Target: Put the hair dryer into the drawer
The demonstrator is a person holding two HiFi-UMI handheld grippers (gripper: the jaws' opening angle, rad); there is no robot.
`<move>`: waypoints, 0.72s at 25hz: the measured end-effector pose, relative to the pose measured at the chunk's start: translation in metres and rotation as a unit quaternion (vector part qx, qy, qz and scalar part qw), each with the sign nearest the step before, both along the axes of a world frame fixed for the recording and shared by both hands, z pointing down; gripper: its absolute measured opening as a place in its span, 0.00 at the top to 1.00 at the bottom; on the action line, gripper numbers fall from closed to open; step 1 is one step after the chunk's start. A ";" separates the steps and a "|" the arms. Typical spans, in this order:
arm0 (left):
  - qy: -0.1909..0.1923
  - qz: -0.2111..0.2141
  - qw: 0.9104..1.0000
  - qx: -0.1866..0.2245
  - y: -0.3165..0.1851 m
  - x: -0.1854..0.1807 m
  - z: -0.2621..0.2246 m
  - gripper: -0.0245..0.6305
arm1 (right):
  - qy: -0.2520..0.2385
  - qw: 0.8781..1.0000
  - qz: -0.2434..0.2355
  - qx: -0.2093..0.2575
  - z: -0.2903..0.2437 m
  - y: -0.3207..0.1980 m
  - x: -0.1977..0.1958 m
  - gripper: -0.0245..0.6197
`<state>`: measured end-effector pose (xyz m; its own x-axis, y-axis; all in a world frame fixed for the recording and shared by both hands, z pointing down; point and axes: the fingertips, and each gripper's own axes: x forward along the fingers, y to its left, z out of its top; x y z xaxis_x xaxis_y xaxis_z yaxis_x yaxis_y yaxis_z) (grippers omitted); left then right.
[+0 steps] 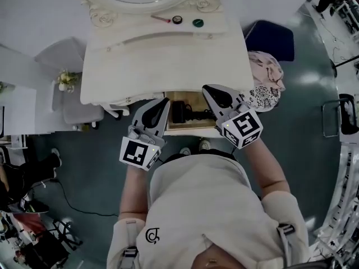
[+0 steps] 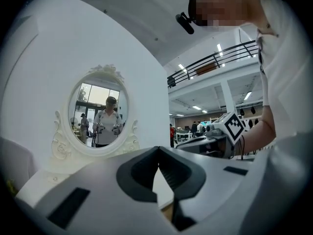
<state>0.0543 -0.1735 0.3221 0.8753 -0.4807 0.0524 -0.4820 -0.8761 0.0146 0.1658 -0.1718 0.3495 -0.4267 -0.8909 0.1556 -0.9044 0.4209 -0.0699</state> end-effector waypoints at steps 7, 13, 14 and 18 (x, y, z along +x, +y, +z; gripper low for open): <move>-0.002 0.014 0.999 0.031 -0.005 0.014 -0.027 0.94 | -0.002 0.996 0.047 0.077 -0.050 0.013 0.020 0.95; 0.004 0.010 0.999 0.038 -0.009 0.018 -0.038 0.94 | -0.015 0.993 0.063 0.097 -0.068 0.015 0.029 0.95; 0.008 0.009 0.999 0.037 -0.010 0.018 -0.038 0.94 | -0.017 0.993 0.062 0.097 -0.068 0.015 0.028 0.95; 0.018 0.003 0.999 0.028 -0.012 0.017 -0.039 0.94 | -0.026 0.993 0.055 0.100 -0.070 0.015 0.024 0.95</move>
<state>0.0710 -0.1851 0.2829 0.8790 -0.4767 -0.0064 -0.4767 -0.8789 -0.0180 0.1896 -0.1563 0.2791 -0.3280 -0.9434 -0.0491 -0.9430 0.3301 -0.0434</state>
